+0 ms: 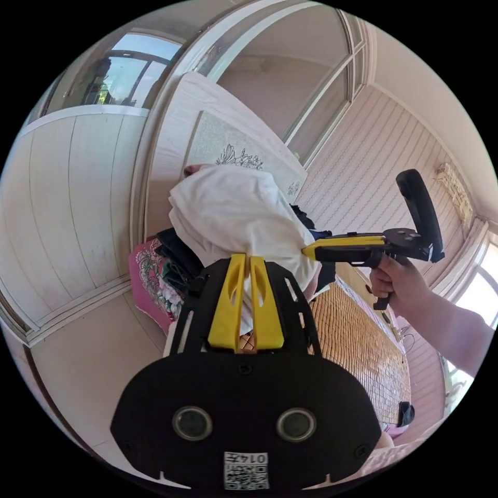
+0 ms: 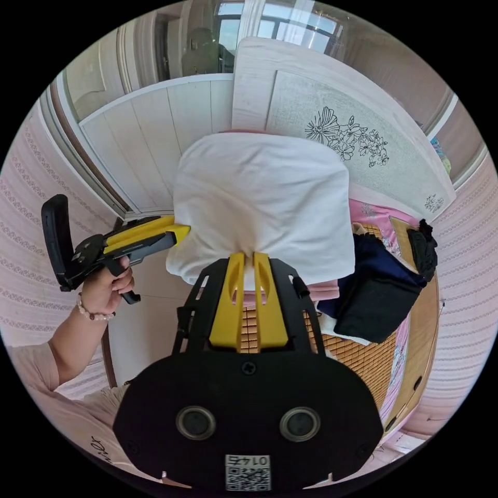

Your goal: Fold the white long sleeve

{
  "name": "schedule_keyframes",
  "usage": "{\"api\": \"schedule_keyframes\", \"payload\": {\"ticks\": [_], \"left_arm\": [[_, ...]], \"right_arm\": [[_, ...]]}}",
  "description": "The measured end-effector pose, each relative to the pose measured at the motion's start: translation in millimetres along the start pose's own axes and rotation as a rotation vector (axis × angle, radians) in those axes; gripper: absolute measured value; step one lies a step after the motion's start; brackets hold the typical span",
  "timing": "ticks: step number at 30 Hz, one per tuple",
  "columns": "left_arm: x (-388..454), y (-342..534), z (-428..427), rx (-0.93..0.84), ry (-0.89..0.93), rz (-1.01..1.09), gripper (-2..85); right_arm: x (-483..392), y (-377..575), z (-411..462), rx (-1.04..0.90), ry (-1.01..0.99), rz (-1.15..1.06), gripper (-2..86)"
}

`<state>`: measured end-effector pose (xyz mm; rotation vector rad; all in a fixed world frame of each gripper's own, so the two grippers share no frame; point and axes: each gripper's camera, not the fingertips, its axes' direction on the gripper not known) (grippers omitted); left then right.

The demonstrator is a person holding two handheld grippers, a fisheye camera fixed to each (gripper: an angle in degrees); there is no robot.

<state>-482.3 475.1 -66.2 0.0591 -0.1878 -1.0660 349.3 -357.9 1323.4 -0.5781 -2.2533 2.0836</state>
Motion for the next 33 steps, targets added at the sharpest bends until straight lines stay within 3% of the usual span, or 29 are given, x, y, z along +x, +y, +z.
{"api": "schedule_keyframes", "payload": {"ticks": [11, 16, 20, 23, 25, 27, 33], "left_arm": [[151, -55, -95, 0.286, 0.22, 0.299, -1.0], [279, -44, -94, 0.277, 0.436, 0.5, -0.7], [412, 57, -28, -0.025, 0.711, 0.716, 1.9], [464, 173, 51, -0.353, 0.768, 0.752, 4.9], [471, 242, 96, -0.612, 0.745, 0.728, 5.5], [455, 305, 123, -0.792, 0.69, 0.673, 5.2], [413, 332, 147, -0.867, 0.405, 0.603, 6.0]], "right_arm": [[73, 90, -164, 0.347, 0.068, 0.054, -1.0], [135, 252, -233, 0.538, 0.121, 0.258, -0.9], [169, 428, -229, 0.521, 0.21, 0.519, -0.8], [184, 585, -165, 0.238, 0.241, 0.773, -0.6], [177, 704, -110, -0.063, 0.288, 0.977, -0.1], [167, 772, -90, -0.161, 0.223, 1.099, 1.1], [180, 838, -86, -0.081, 0.133, 1.169, 8.3]]}}
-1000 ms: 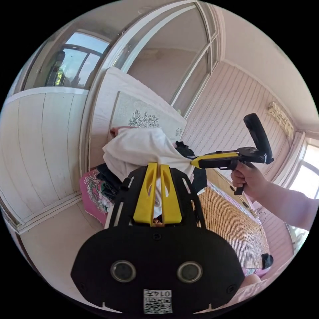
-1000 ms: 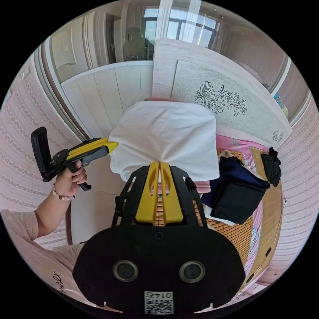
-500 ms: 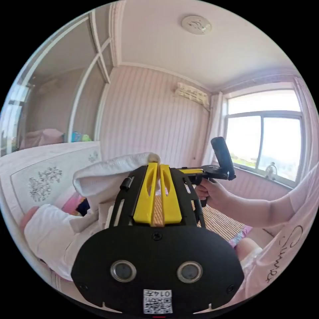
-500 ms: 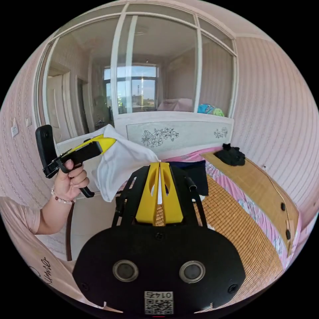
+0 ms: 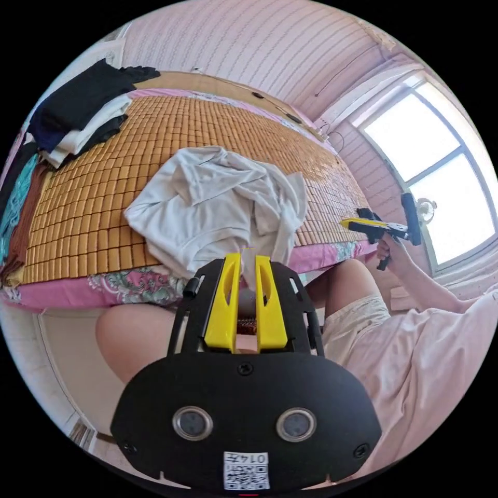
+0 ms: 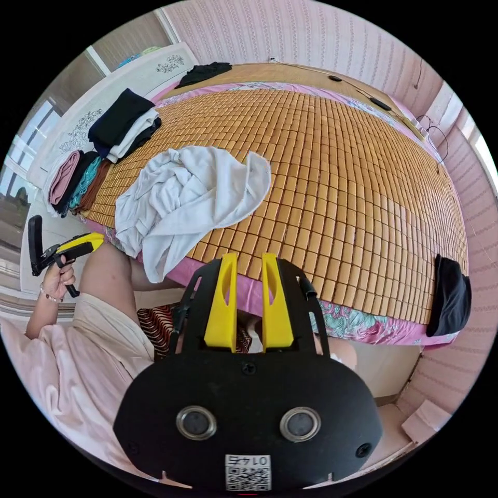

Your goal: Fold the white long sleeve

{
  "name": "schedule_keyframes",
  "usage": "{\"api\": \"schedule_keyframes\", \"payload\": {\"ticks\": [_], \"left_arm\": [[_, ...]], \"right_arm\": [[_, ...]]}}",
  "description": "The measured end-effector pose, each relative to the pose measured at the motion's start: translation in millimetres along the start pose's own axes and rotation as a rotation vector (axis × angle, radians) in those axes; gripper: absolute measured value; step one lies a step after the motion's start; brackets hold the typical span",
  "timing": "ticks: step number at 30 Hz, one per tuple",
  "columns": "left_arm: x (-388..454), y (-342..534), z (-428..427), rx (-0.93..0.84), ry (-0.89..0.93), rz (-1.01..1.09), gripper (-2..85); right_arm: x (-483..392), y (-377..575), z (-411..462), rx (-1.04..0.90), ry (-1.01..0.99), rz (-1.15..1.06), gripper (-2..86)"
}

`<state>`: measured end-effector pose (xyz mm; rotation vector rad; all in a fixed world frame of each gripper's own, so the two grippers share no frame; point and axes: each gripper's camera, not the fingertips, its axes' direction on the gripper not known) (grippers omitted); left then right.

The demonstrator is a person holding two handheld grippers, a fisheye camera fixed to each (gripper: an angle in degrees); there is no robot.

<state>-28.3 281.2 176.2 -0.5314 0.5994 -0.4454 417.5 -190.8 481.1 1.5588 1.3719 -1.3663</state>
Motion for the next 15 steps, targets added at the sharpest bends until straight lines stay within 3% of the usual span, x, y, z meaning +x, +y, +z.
{"api": "schedule_keyframes", "payload": {"ticks": [6, 15], "left_arm": [[3, -30, 40, -0.104, -0.215, 0.002, 8.2], [-4, -84, 137, -0.272, -0.317, -0.06, 9.1]], "right_arm": [[17, -99, 10, 0.07, -0.066, 0.024, 11.6], [94, -202, 66, -0.12, 0.03, 0.209, 7.4]]}}
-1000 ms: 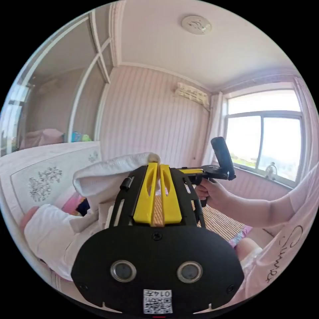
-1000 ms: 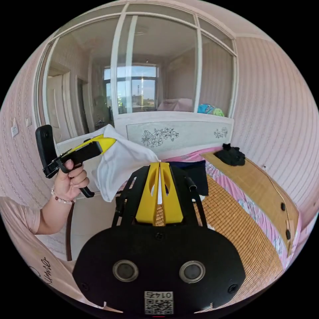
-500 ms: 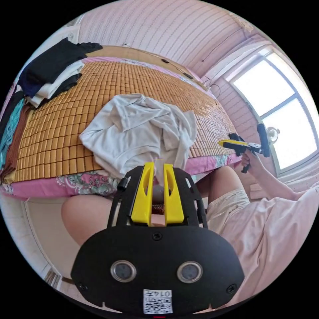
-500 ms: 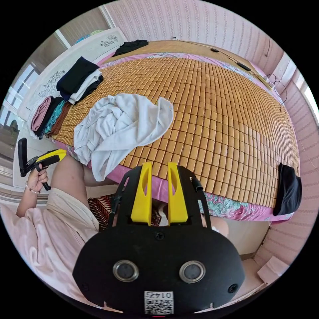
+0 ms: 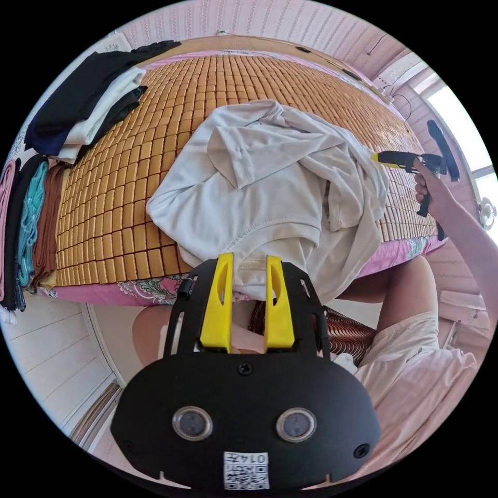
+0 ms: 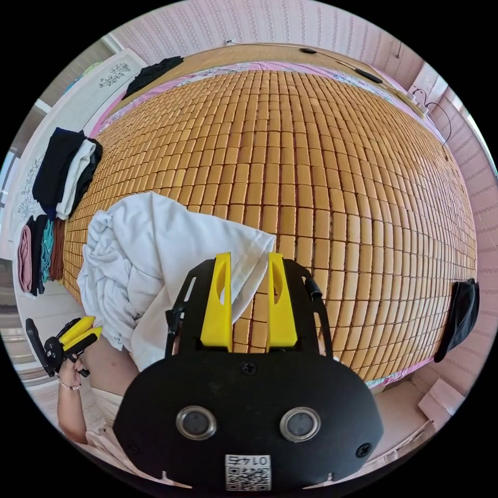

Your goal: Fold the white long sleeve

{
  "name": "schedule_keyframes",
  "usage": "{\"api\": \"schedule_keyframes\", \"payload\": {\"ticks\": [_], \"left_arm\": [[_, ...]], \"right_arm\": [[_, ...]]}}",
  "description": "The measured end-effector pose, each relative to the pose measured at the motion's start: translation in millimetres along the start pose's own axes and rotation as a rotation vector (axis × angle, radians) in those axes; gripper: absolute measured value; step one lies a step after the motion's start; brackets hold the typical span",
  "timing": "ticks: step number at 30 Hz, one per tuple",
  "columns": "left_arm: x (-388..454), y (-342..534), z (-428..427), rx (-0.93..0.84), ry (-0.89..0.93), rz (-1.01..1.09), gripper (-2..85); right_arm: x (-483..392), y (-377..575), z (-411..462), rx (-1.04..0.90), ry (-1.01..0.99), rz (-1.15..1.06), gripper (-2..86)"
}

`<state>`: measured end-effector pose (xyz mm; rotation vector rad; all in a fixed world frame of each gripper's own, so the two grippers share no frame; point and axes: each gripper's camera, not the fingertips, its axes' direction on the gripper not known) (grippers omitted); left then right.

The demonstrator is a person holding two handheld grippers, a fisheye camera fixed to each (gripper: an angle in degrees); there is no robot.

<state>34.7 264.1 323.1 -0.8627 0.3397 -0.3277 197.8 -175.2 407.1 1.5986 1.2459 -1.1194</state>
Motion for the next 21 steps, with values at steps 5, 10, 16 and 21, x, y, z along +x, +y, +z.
{"api": "schedule_keyframes", "payload": {"ticks": [5, 10, 16, 21], "left_arm": [[9, -9, 13, 0.026, -0.021, 0.011, 2.9], [-1, -23, -21, 0.126, -0.068, 0.048, 0.0], [17, -126, -109, 0.414, -0.123, 0.211, -0.7], [121, -245, -152, 0.589, -0.133, 0.412, 0.8]], "right_arm": [[17, -9, -21, 0.015, -0.008, -0.094, 0.6], [96, 36, -106, 0.213, -0.149, -0.054, -0.4], [163, 110, -186, 0.298, -0.185, 0.029, -0.4], [182, 143, -223, 0.311, -0.189, 0.116, -0.2]]}}
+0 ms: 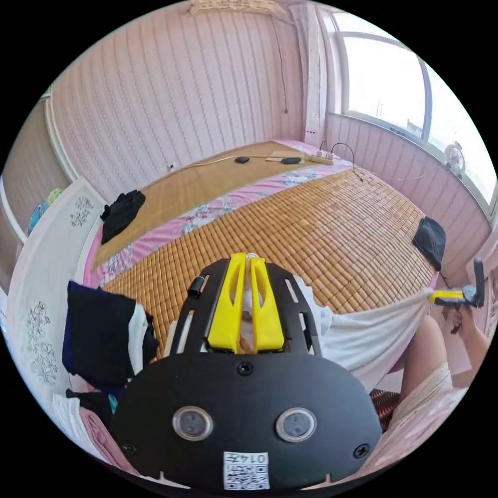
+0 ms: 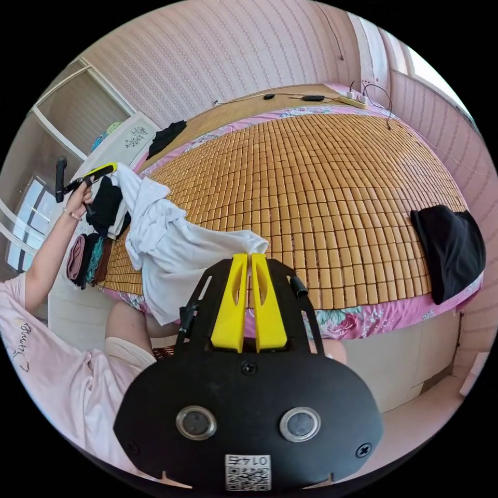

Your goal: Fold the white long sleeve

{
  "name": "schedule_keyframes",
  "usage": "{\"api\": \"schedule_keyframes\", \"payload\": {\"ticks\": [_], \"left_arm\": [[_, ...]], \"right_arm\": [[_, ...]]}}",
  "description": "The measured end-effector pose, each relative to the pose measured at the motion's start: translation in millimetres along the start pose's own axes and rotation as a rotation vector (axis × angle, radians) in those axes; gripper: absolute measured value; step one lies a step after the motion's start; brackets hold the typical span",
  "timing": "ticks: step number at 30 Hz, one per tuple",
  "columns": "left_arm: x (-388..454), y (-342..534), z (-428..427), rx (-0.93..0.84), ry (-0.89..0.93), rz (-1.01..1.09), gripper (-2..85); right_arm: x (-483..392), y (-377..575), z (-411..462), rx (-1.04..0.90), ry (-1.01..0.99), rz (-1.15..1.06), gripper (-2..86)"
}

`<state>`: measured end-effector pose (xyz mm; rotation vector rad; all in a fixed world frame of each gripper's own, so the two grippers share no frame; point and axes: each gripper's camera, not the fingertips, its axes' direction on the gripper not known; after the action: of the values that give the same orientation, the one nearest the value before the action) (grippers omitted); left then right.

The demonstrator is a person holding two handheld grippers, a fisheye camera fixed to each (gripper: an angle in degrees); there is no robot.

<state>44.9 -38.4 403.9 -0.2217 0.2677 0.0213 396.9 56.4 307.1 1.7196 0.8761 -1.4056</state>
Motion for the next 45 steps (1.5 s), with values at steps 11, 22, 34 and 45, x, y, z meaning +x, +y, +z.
{"api": "schedule_keyframes", "payload": {"ticks": [11, 22, 34, 45], "left_arm": [[58, 37, 31, -0.149, 0.125, 0.022, 7.4], [123, 227, 52, -0.55, 0.307, -0.216, 9.1], [63, 215, -113, -0.137, 0.506, -0.359, -0.9], [-1, 143, -512, 0.8, 0.447, -0.225, -1.0]], "right_arm": [[35, 20, -6, -0.117, 0.179, 0.15, 2.6], [53, -22, -9, -0.221, 0.161, 0.192, 4.6], [47, -39, -227, 0.197, -0.548, 0.155, 0.7], [-114, -86, -601, 0.843, -0.864, -0.382, 0.7]]}}
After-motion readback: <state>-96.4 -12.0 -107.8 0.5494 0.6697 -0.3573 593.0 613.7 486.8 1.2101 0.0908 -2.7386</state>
